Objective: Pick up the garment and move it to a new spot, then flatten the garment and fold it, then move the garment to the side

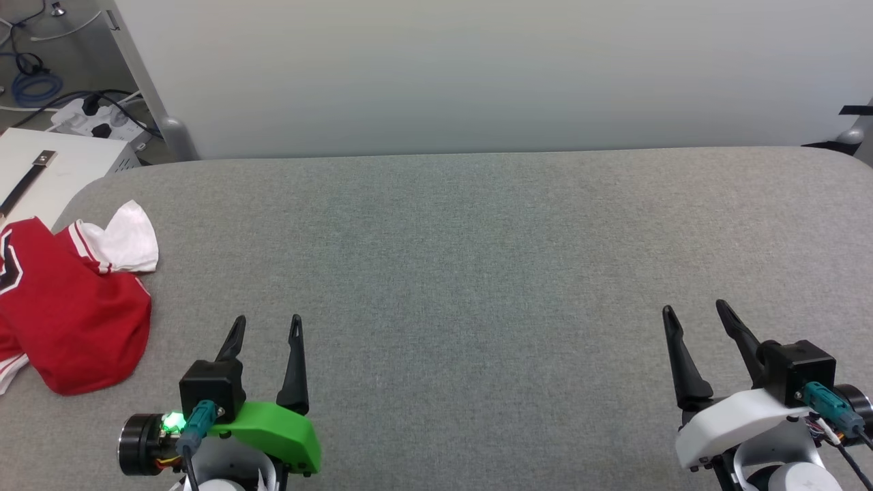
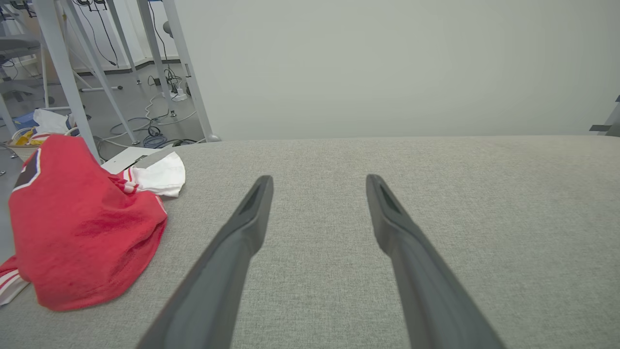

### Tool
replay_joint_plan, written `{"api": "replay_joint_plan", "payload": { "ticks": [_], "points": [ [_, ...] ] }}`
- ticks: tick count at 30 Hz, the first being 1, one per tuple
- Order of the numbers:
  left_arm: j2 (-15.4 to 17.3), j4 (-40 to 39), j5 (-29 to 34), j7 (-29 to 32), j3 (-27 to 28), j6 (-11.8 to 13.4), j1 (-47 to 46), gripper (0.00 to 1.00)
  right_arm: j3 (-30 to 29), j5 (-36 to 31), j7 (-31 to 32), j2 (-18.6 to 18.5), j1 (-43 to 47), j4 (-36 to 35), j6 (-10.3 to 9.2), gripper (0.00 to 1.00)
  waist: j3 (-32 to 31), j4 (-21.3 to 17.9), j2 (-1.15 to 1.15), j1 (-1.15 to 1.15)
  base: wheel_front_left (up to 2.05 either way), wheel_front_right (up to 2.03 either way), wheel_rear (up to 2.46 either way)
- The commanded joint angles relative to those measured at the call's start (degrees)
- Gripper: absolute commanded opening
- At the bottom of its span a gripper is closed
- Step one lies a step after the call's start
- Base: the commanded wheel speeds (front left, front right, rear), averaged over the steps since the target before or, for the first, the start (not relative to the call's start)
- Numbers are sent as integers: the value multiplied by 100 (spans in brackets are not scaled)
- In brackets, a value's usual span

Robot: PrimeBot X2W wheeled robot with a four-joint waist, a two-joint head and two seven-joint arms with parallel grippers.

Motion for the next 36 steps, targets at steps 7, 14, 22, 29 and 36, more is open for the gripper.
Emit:
{"api": "replay_joint_plan", "payload": {
  "ticks": [7, 14, 22, 29, 36],
  "points": [
    [-10, 92, -158, -141, -43, -48, -139, 100, -8, 175, -106, -3, -7, -72, -18, 100, 1, -1, 0, 0, 0, 0, 0],
    [-11, 143, -223, -225, -64, -54, -192, 100, -1, 240, -146, -3, 1, -151, -21, 100, 13, 70, 0, 0, 0, 0, 0],
    [-13, 176, -284, -320, -50, -42, -247, 100, 62, 259, -143, -4, 19, -312, -24, 100, 2, 310, 0, 0, 0, 0, 0],
    [-15, 202, -308, -401, -21, -38, -285, 100, 120, 286, -131, -4, 37, -430, -27, 100, 8, 704, 0, 0, 0, 0, 0],
    [-16, 254, -299, -485, 86, -49, -310, 100, 261, 273, -105, -27, -12, -475, -30, 100, 37, 1148, 0, 0, 0, 0, 0]
  ]
}}
